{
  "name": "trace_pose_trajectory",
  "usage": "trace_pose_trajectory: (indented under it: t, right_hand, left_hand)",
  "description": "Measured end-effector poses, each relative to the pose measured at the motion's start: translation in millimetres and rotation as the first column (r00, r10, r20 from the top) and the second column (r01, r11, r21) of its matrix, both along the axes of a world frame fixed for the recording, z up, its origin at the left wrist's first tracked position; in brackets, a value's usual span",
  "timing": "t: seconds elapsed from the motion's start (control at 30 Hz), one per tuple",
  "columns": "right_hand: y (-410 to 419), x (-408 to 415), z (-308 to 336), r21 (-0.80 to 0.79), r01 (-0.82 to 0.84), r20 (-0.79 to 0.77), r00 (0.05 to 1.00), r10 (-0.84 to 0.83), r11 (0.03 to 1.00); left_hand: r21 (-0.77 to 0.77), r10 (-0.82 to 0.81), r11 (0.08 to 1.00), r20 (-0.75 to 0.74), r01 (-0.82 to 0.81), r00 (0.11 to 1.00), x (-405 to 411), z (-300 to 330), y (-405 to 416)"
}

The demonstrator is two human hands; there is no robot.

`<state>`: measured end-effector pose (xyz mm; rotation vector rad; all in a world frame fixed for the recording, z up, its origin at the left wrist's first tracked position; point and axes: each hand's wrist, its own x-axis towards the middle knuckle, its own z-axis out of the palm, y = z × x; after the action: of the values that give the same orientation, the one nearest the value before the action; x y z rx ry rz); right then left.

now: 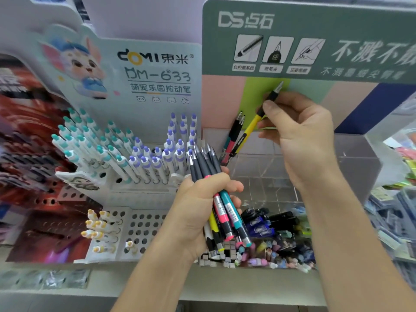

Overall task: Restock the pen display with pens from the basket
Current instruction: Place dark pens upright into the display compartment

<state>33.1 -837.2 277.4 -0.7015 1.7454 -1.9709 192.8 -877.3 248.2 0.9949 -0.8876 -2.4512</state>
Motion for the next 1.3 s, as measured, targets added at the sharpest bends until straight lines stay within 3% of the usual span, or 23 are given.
trace_pose_trajectory:
  t: [0.27, 0.37, 0.53, 0.8, 0.87, 0.97, 1.1, 1.3]
  right_hand:
    - [-4.6, 12.1, -0.7, -0.104, 0.018, -0.322, 0.945, -0.051, 0.994]
    - [-10.0, 8.6, -6.3, 0.021, 0.031, -0.516, 0.856, -0.016, 0.999]
    - [-17.6, 8.4, -32.8, 0.246, 0.063, -0.504, 0.861, 0.072, 0.967]
    - [-6.3, 19.0, -21.5, 0.257, 0.211, -0.528, 0.848, -0.045, 0.943]
    - [10.6, 24.2, -8.9, 0.385, 0.117, -0.442, 0.894, 0.072, 0.915]
    - [29.2, 31.2, 6.3, 0.584, -0.286, -0.058, 0.919, 0.39, 0.76]
    - [30.4, 21.4, 1.7, 0.568, -0.375, 0.082, 0.912, 0.403, 0.733]
    - [29.8, 10.2, 0.4, 0.5, -0.536, 0.3, 0.844, 0.445, 0.68]
  left_hand:
    - [0.032, -0.022, 0.999, -0.044, 0.023, 0.999, 6.0, 0.2, 2.1]
    - [0.052, -0.021, 0.998, -0.052, 0.024, 0.998, 6.5, 0.5, 3.3]
    - [0.049, 0.006, 0.999, -0.047, -0.004, 0.999, 4.7, -0.1, 3.8]
    - [0.048, 0.038, 0.998, 0.036, -0.04, 0.999, -0.5, -3.0, 6.6]
    - [0.01, 0.054, 0.998, 0.071, -0.054, 0.996, -5.0, -4.1, 7.4]
    - [-0.157, 0.075, 0.986, 0.088, -0.06, 0.993, -15.6, -3.7, 8.9]
    - [-0.348, 0.087, 0.937, 0.151, -0.03, 0.985, -25.2, -1.5, 8.8]
    - [-0.282, -0.018, 0.958, 0.117, 0.05, 0.993, -24.7, 8.8, 7.9]
